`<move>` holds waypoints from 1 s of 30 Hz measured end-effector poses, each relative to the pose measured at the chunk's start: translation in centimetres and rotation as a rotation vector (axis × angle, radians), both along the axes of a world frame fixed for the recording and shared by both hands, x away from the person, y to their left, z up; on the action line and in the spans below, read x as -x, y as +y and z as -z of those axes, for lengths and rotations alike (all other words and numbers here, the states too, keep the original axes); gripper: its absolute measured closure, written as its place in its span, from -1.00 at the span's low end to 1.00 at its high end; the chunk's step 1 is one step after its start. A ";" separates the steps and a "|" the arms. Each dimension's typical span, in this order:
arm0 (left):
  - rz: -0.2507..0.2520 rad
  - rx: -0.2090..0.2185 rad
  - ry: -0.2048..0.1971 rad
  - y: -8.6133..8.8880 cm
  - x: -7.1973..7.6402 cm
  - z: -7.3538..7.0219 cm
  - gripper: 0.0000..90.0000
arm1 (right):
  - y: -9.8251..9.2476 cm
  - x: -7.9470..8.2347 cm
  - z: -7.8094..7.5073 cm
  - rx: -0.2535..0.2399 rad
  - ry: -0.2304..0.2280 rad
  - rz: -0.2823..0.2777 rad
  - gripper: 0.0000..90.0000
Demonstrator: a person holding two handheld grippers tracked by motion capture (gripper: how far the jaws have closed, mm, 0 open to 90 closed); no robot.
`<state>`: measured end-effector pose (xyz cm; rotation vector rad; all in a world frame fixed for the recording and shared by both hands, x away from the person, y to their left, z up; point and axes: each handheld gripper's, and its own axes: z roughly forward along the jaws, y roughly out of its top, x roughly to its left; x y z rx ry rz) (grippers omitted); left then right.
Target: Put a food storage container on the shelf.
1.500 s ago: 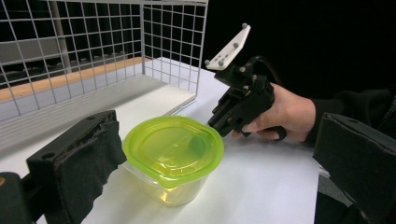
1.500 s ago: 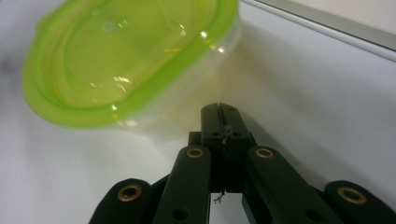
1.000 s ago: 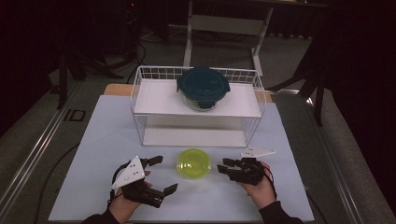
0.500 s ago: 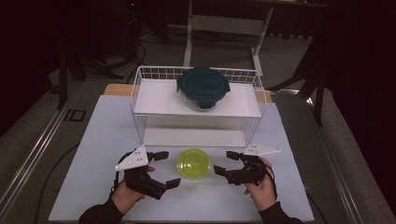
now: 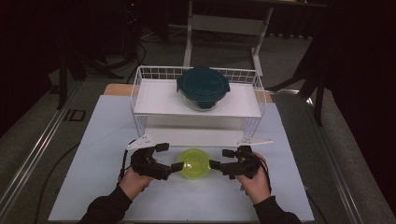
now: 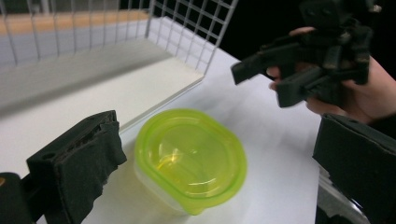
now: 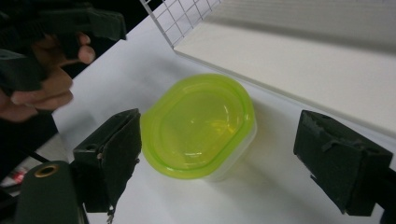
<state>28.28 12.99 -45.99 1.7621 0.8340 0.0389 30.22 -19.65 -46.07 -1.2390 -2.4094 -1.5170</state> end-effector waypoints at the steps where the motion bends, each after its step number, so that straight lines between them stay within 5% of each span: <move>1: -0.008 -0.003 0.020 0.0 -0.3 0.2 -0.97 | 0.1 -0.1 0.1 -0.002 0.006 0.002 -0.69; 8: -0.060 -0.060 0.144 -0.5 -1.1 1.5 -0.89 | 0.5 -0.9 1.0 -0.005 0.103 0.042 -0.57; 11: -0.083 -0.047 0.253 -0.6 -1.5 2.3 -0.83 | 0.6 -1.1 1.3 -0.014 0.153 0.055 -0.42; 15: -0.123 -0.076 0.354 -0.9 -1.9 3.1 -0.61 | 0.9 -1.5 2.1 0.004 0.212 0.076 -0.31; 19: -0.137 -0.057 0.433 -0.9 -2.1 3.7 -0.36 | 0.9 -1.8 3.0 0.002 0.261 0.094 -0.23; 30: -0.107 -0.036 0.507 -0.7 -2.2 4.3 0.31 | 0.8 -2.4 4.2 -0.037 0.378 0.122 0.35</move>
